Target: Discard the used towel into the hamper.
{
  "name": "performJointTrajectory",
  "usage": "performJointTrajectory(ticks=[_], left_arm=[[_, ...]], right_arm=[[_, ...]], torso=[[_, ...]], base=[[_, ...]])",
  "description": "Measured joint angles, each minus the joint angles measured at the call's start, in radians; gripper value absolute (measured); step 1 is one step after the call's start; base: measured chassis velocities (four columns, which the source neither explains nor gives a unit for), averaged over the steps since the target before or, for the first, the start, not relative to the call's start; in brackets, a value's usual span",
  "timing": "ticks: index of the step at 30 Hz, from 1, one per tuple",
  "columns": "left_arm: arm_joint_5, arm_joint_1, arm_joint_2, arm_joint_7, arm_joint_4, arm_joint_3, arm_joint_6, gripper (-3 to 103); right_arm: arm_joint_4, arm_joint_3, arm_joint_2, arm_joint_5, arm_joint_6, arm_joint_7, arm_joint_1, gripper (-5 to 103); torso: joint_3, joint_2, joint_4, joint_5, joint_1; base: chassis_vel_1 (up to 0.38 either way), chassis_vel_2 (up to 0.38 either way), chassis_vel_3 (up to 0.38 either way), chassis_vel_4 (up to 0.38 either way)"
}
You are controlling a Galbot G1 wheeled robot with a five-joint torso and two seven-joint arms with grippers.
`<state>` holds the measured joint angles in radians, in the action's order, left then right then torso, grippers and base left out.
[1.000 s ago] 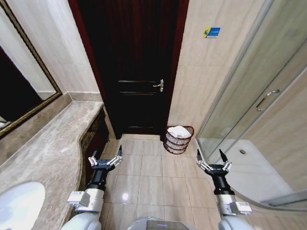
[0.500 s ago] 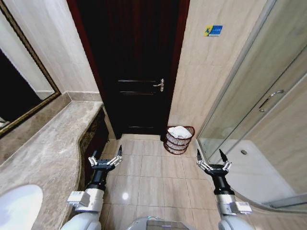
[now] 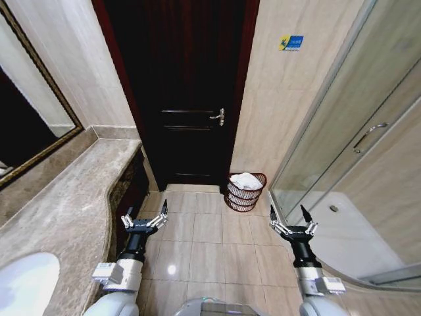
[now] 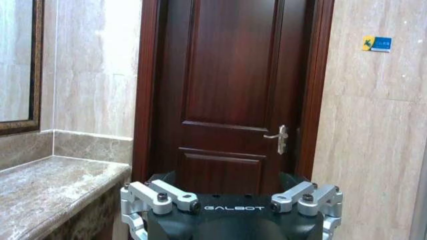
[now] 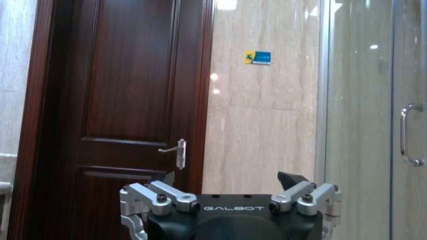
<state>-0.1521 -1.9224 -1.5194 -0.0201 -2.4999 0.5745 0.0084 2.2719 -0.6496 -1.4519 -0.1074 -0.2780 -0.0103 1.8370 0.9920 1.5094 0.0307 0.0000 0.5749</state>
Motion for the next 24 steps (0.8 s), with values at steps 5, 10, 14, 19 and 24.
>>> performJointTrajectory(ticks=[5, 10, 14, 19, 24], left_arm=[[0.000, 0.000, 0.000, 0.000, 0.000, 0.000, 0.000, 100], [0.000, 0.000, 0.000, 0.000, 0.000, 0.000, 0.000, 100], [0.000, 0.000, 0.000, 0.000, 0.000, 0.000, 0.000, 100], [0.000, 0.000, 0.000, 0.000, 0.000, 0.000, 0.000, 100], [0.000, 0.000, 0.000, 0.000, 0.000, 0.000, 0.000, 100]], right_arm=[[0.000, 0.000, 0.000, 0.000, 0.000, 0.000, 0.000, 100], [0.000, 0.000, 0.000, 0.000, 0.000, 0.000, 0.000, 100], [0.000, 0.000, 0.000, 0.000, 0.000, 0.000, 0.000, 100], [0.000, 0.000, 0.000, 0.000, 0.000, 0.000, 0.000, 100], [0.000, 0.000, 0.000, 0.000, 0.000, 0.000, 0.000, 100]], torso=[[0.000, 0.000, 0.0000, 0.0000, 0.000], [0.000, 0.000, 0.0000, 0.0000, 0.000], [0.000, 0.000, 0.0000, 0.0000, 0.000], [0.000, 0.000, 0.0000, 0.0000, 0.000], [0.000, 0.000, 0.0000, 0.0000, 0.000]], base=[[0.000, 0.000, 0.000, 0.000], [0.000, 0.000, 0.000, 0.000], [0.000, 0.000, 0.000, 0.000], [0.000, 0.000, 0.000, 0.000], [0.000, 0.000, 0.000, 0.000]])
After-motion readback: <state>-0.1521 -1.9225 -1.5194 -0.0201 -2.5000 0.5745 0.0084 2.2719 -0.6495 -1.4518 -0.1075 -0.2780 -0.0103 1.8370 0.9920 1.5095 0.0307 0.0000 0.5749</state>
